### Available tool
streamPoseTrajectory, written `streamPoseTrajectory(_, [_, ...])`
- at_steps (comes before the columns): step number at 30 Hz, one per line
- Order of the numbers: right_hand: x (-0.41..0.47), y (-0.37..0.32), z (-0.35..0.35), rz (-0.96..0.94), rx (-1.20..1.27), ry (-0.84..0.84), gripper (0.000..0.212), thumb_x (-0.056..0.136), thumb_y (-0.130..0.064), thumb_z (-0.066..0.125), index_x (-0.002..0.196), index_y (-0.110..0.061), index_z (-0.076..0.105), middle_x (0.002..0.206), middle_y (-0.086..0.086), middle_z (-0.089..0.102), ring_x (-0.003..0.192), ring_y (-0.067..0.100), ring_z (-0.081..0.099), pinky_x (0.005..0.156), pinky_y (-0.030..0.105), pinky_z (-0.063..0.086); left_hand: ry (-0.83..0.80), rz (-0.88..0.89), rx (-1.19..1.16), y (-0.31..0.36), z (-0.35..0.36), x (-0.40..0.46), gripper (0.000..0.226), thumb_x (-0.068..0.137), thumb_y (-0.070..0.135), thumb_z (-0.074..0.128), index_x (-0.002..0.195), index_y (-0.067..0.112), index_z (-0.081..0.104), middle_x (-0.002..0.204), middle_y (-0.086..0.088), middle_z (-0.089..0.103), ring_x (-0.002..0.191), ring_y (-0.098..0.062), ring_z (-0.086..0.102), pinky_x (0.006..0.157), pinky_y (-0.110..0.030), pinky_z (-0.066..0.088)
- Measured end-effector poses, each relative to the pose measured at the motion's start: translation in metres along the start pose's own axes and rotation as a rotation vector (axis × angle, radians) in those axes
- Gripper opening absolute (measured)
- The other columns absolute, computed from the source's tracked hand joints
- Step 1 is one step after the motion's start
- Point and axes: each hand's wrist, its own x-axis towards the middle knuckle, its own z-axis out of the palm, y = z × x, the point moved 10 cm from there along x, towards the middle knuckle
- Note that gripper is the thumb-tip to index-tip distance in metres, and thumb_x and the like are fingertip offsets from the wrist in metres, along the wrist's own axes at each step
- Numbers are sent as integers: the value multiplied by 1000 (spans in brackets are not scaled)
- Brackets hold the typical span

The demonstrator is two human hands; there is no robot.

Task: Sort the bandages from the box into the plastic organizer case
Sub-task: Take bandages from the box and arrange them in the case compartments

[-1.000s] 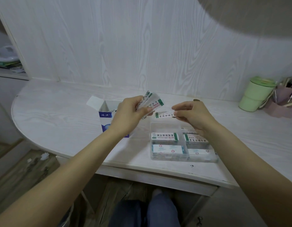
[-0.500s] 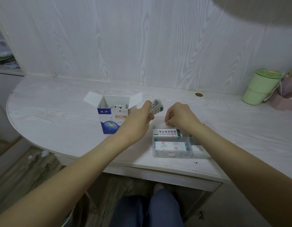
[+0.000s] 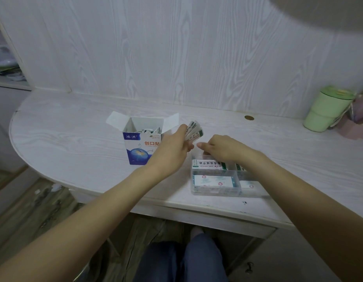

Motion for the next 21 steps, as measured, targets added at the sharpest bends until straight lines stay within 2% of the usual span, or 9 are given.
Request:
streamPoseTrajectory(2, [-2, -2, 2, -13, 12, -12, 60, 100, -49, 28, 105, -5, 68, 75, 0, 58, 79, 21, 55, 78, 35, 44, -6, -10, -27, -1, 1, 1, 4, 97, 8, 43, 96, 12, 43, 105, -11, 63, 91, -17, 65, 79, -44, 54])
streamPoseTrajectory(3, [-3, -3, 2, -18, 27, -8, 61, 100, -50, 27, 104, -4, 67, 76, 1, 58, 80, 21, 55, 78, 35, 43, -7, -12, -40, 0, 1, 1, 3, 97, 9, 43, 96, 11, 44, 104, -10, 63, 91, -16, 65, 79, -44, 54])
streamPoseTrajectory(6, [-4, -4, 3, -39, 93, 17, 62, 100, -49, 28, 88, -2, 66, 69, 4, 57, 66, 18, 52, 68, 32, 40, -7, -12, -54, 0, 1, 0, 3, 97, 10, 44, 100, 9, 46, 101, -8, 64, 91, -20, 65, 79, -46, 54])
streamPoseTrajectory(8, [-5, -3, -1, -54, 145, 37, 59, 101, -46, 28, 92, -4, 69, 74, 1, 61, 69, 15, 54, 67, 28, 41, 1, -18, -64, 1, -1, 0, 9, 97, 9, 44, 104, 6, 48, 102, -7, 64, 91, -19, 66, 79, -45, 55])
streamPoseTrajectory(10, [-6, -1, -7, -71, 223, 59, 55, 102, -43, 30, 97, -8, 72, 96, 4, 68, 87, 18, 60, 83, 31, 45, 12, -23, -84, 3, -3, 0, 13, 97, 7, 44, 108, 3, 49, 103, -7, 63, 89, -16, 67, 80, -42, 55])
streamPoseTrajectory(12, [-11, 2, -12, -84, 310, 54, 54, 102, -42, 31, 97, -10, 74, 108, 5, 68, 100, 17, 61, 95, 33, 44, 20, -24, -127, 5, -5, -2, 15, 98, 5, 43, 111, 1, 49, 106, -10, 64, 88, -14, 68, 79, -35, 56])
streamPoseTrajectory(16, [-19, 5, -13, -108, 454, 14, 49, 101, -39, 35, 98, -9, 73, 109, 4, 69, 101, 13, 64, 84, 20, 44, 17, -61, -254, 7, -7, -5, 17, 99, 9, 44, 114, 3, 50, 100, -9, 68, 86, -13, 70, 79, -30, 57])
streamPoseTrajectory(19, [-26, 10, -27, -128, 571, 78, 40, 100, -35, 41, 103, -9, 71, 107, 5, 71, 97, 13, 67, 81, 17, 46, 22, -88, -334, 8, -9, -6, 16, 99, 9, 43, 114, 7, 50, 95, -7, 69, 83, -10, 70, 77, -26, 57])
streamPoseTrajectory(21, [-34, 11, -40, -173, 699, 130, 26, 96, -32, 52, 106, -15, 69, 101, -1, 73, 93, 10, 68, 79, 19, 50, 13, -99, -374, 11, -10, -6, 17, 99, 9, 44, 114, 8, 52, 92, -7, 69, 80, -11, 70, 73, -24, 58])
